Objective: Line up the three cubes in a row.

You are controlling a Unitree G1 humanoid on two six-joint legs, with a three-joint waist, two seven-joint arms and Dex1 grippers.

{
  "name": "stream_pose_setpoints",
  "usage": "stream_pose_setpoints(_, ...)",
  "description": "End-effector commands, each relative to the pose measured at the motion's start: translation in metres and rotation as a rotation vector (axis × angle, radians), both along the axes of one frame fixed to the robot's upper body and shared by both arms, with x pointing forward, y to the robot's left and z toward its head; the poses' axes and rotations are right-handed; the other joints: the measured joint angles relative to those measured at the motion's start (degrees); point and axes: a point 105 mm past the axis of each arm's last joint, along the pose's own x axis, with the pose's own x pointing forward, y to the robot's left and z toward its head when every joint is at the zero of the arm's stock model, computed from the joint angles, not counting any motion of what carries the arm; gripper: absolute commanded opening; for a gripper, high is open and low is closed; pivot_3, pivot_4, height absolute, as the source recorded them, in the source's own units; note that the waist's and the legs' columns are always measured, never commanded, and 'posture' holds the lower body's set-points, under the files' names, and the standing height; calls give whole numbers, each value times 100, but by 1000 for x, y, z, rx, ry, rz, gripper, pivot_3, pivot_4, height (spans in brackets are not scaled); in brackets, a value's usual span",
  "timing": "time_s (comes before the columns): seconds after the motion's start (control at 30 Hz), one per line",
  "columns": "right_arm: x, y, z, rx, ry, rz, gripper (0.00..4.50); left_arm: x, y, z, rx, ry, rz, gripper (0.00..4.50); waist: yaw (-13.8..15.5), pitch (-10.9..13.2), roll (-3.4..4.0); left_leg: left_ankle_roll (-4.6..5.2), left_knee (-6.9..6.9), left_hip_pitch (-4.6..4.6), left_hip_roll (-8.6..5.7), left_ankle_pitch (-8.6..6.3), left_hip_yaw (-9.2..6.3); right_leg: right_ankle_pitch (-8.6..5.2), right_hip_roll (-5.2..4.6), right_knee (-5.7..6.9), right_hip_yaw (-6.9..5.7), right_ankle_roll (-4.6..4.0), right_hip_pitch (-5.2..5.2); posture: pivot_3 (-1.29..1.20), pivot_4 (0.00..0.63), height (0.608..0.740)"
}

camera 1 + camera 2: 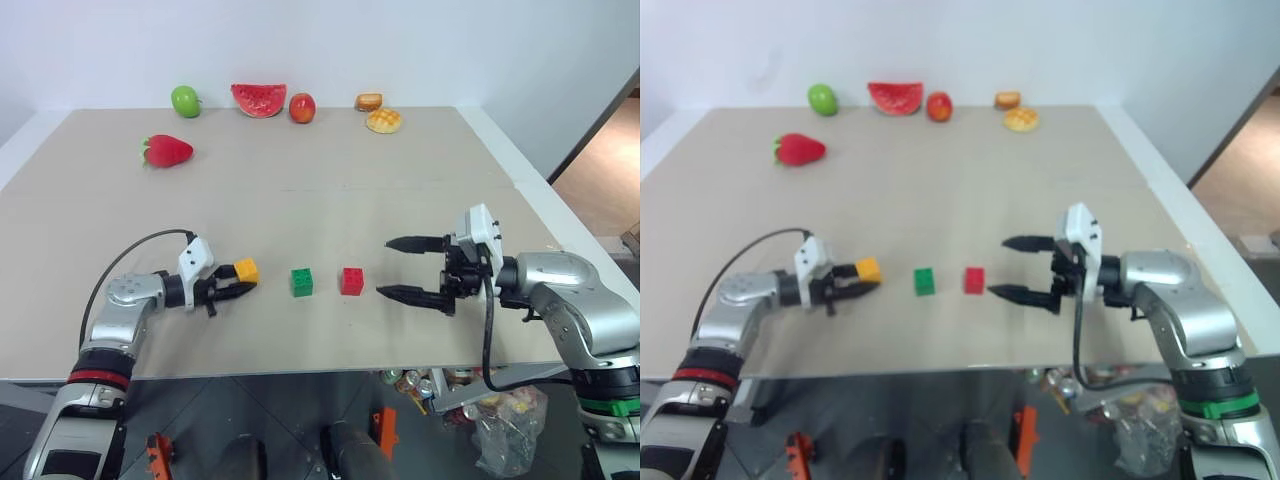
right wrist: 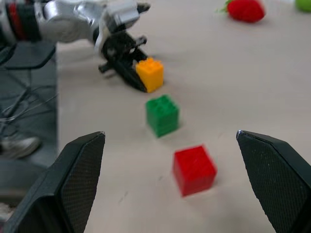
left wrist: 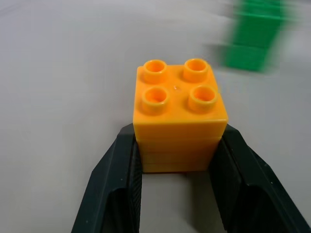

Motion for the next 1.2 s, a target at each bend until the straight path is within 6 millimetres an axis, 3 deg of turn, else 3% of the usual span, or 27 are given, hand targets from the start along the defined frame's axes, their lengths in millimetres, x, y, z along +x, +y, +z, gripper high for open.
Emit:
stream_pose_setpoints(0.03,-2,-7,17,7,-46,4,4500,-3,-10,13,-15,-23,-97,1323,0,0,-1,0,2,-1,0,0,-1,0,-1,0,-1,0,1,0,150,740)
stream_pose_setpoints(0.3,0,-4,17,20,-55,-18,4500,6,-23,13,-15,-17,-150,1323,-11,1,-1,0,9,0,-4,0,-1,4,1,0,1,6,4,0,150,740)
stream_pose_setpoints(0.63,-2,-8,17,17,-54,-42,4500,11,-1,15,16,7,-134,1323,-4,1,-1,4,6,-6,-1,-2,-26,2,10,0,-18,1,3,0,150,740)
stream_pose_setpoints(1.07,0,-9,18,11,-58,-47,4500,2,-2,0,49,11,-171,1323,3,1,-1,4,8,-9,0,-2,-31,2,8,1,-24,0,3,0,150,740)
stream_pose_setpoints(1.13,0,-9,18,11,-60,-47,4500,5,-2,-2,72,-18,-157,2354,4,0,-1,4,8,-8,-1,-2,-31,2,7,1,-24,0,4,0,150,740)
stream_pose_setpoints(1.2,0,-9,18,12,-60,-48,4500,8,-2,-2,67,-25,-140,2943,7,0,-1,4,9,-6,-1,-2,-31,2,6,1,-25,0,7,0,150,740)
